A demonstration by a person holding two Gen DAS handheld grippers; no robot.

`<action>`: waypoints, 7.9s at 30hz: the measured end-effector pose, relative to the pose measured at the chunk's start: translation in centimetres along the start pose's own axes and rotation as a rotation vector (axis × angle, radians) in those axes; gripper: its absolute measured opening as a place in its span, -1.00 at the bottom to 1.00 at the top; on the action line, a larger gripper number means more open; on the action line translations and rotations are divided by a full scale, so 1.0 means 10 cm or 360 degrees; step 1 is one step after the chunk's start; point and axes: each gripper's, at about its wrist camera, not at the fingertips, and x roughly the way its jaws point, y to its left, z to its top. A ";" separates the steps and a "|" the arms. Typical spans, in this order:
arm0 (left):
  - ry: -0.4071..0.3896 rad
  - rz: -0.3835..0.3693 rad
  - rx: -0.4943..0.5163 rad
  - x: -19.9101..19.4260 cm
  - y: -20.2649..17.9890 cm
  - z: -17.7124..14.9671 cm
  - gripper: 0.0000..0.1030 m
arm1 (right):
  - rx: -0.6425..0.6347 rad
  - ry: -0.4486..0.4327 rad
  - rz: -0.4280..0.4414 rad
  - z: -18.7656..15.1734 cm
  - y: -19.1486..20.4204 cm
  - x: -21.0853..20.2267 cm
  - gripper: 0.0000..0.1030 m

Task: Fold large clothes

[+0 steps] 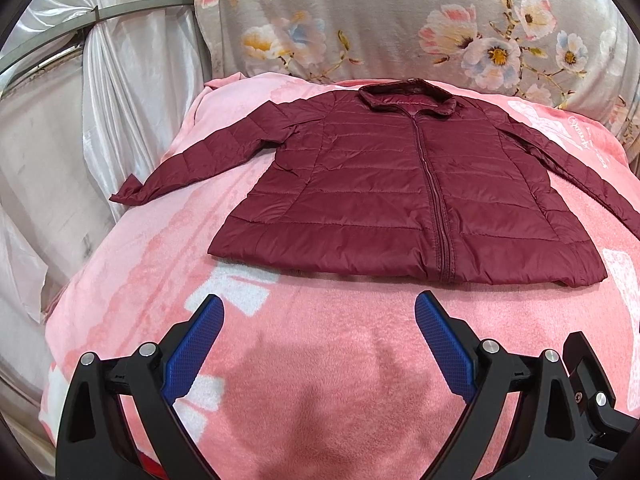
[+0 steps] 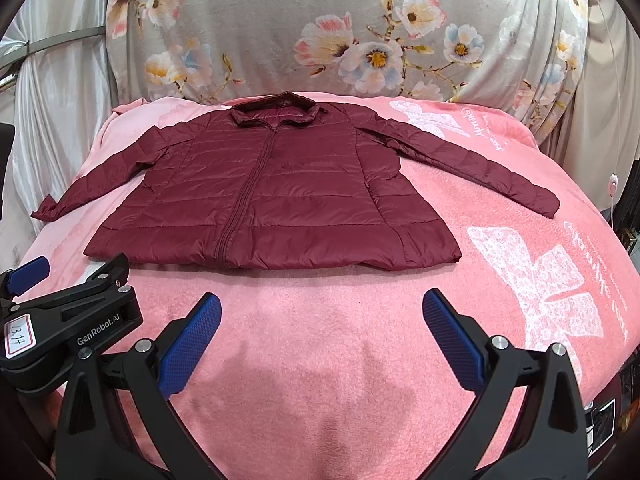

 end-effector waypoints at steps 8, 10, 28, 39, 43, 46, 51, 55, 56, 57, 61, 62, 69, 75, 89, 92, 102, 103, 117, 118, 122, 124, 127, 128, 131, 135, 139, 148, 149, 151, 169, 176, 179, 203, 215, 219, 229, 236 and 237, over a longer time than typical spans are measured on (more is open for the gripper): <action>0.0000 -0.0001 -0.0002 0.01 0.01 -0.01 0.81 | 0.0000 0.0000 0.0002 0.00 0.00 0.00 0.91; 0.0000 0.0000 -0.0002 0.01 0.00 -0.01 0.81 | 0.0003 0.0001 0.0003 0.00 -0.01 0.00 0.91; 0.0001 -0.0002 -0.0010 0.05 0.05 -0.06 0.80 | 0.0004 0.0003 0.0004 0.01 0.00 0.01 0.91; 0.0002 -0.0002 -0.0011 0.05 0.06 -0.07 0.79 | 0.0004 0.0003 0.0004 0.01 0.00 0.02 0.91; 0.0003 -0.0003 -0.0011 0.05 0.05 -0.06 0.78 | 0.0005 0.0004 0.0004 0.01 0.00 0.02 0.91; 0.0002 -0.0002 -0.0010 0.05 0.05 -0.06 0.78 | 0.0005 0.0005 0.0005 0.01 -0.01 0.01 0.91; 0.0003 -0.0002 -0.0010 0.05 0.06 -0.07 0.78 | 0.0005 0.0005 0.0005 0.01 -0.01 0.01 0.91; 0.0005 -0.0003 -0.0011 0.05 0.06 -0.07 0.78 | 0.0005 0.0006 0.0005 0.01 -0.01 0.02 0.91; 0.0006 -0.0003 -0.0011 0.06 0.07 -0.08 0.78 | 0.0005 0.0005 0.0006 0.01 -0.01 0.02 0.91; 0.0007 -0.0003 -0.0012 0.06 0.08 -0.08 0.78 | 0.0006 0.0006 0.0006 0.01 -0.01 0.02 0.91; 0.0014 -0.0006 -0.0011 0.08 0.10 -0.12 0.78 | 0.0004 0.0010 0.0004 -0.01 0.01 0.03 0.91; 0.0016 -0.0007 -0.0011 0.09 0.11 -0.13 0.77 | 0.0004 0.0012 0.0004 -0.02 0.01 0.04 0.91; 0.0046 -0.0013 0.0002 0.15 0.02 -0.09 0.78 | 0.0008 0.0031 0.0018 -0.05 0.04 0.13 0.91; 0.0078 -0.0020 -0.0011 0.31 0.03 -0.03 0.78 | 0.0128 0.0088 0.0084 0.00 -0.28 0.38 0.91; 0.0125 0.0001 -0.0153 0.92 0.29 0.33 0.78 | 0.0940 0.0006 -0.0196 0.48 -2.87 1.33 0.91; 0.0128 0.0035 -0.0172 1.03 0.29 0.40 0.78 | 0.1060 -0.0024 -0.0262 0.56 -3.30 1.53 0.91; 0.0149 0.0174 -0.0192 1.37 0.39 0.66 0.82 | 0.1413 0.0003 -0.0389 0.66 -4.23 2.20 0.60; 0.0147 0.0191 -0.0198 1.40 0.41 0.68 0.82 | 0.1434 0.0000 -0.0403 0.68 -4.27 2.24 0.38; 0.0168 0.0299 -0.0262 1.65 0.76 0.72 0.82 | 0.0541 -0.0345 0.0211 2.58 -2.10 2.18 -0.82; 0.0175 0.0305 -0.0269 1.67 0.78 0.71 0.82 | 0.0405 -0.0350 0.0320 2.68 -1.68 2.16 -0.82; 0.0213 0.0313 -0.0305 1.74 0.91 0.67 0.82 | 0.0114 -0.0250 0.0670 2.72 -0.48 2.25 -0.82; 0.0238 0.0304 -0.0339 1.79 0.99 0.65 0.82 | 0.0009 -0.0178 0.0775 2.63 -0.03 2.36 -0.78; 0.0265 0.0290 -0.0378 1.85 1.12 0.63 0.82 | -0.0154 -0.0081 0.0873 2.43 0.51 2.51 -0.46; 0.0272 0.0280 -0.0389 1.87 1.15 0.63 0.82 | -0.0188 -0.0078 0.0888 2.38 0.60 2.51 -0.34; 0.0275 0.0218 -0.0433 1.89 1.24 0.67 0.82 | -0.0181 -0.0160 0.0941 2.31 0.57 2.33 0.08; 0.0222 0.0074 -0.0520 1.87 1.30 0.86 0.82 | 0.0055 -0.0233 0.0882 2.41 -0.03 2.20 0.25; 0.0203 -0.0183 -0.0607 1.91 1.18 1.14 0.82 | 0.0246 -0.0172 0.0679 2.30 -0.54 2.35 0.28; 0.0375 -0.0664 -0.0697 2.42 0.42 1.65 0.82 | 0.0764 0.0088 0.0518 2.05 -1.70 3.05 0.31; 0.0421 -0.0678 -0.0710 2.51 0.35 1.67 0.82 | 0.0837 0.0124 0.0549 2.05 -1.78 3.16 0.31; 0.0499 -0.0694 -0.0766 2.70 0.28 1.68 0.81 | 0.0930 0.0170 0.0597 2.04 -1.84 3.33 0.31; 0.0305 -0.0468 -0.0450 2.93 0.28 2.08 -0.97 | 0.0752 0.0023 0.0424 2.23 -1.74 3.51 -0.99; 0.0328 -0.0332 -0.0322 3.18 0.06 1.79 -0.90 | 0.0597 0.0244 0.0196 2.15 -1.67 3.76 -1.00; 0.0319 -0.0307 -0.0333 3.14 0.12 1.80 -0.70 | 0.0574 0.0220 0.0082 2.16 -1.68 3.59 -0.94; 0.0150 -0.0276 -0.0165 3.06 -0.41 1.75 -0.35 | -0.0170 0.0236 0.0275 2.02 0.20 3.67 -0.55; 0.0118 -0.0366 -0.0296 3.03 -0.28 1.75 -0.22 | -0.0242 0.0219 0.0179 2.00 0.28 3.66 -0.50; 0.0134 -0.0402 -0.0483 2.81 0.26 1.68 -0.20 | -0.0242 0.0207 0.0174 2.01 0.27 3.59 -0.41; 0.0053 0.0074 -0.1162 2.45 2.90 1.22 0.26 | -0.0311 0.0117 0.0291 1.64 0.49 2.98 0.10; 0.0118 0.0077 -0.1610 2.72 3.88 0.94 0.26 | -0.0354 0.0155 0.0206 1.56 0.59 3.05 0.19; 0.0120 0.0046 -0.1647 2.78 3.92 0.93 0.25 | -0.0342 0.0165 0.0207 1.56 0.58 3.06 0.22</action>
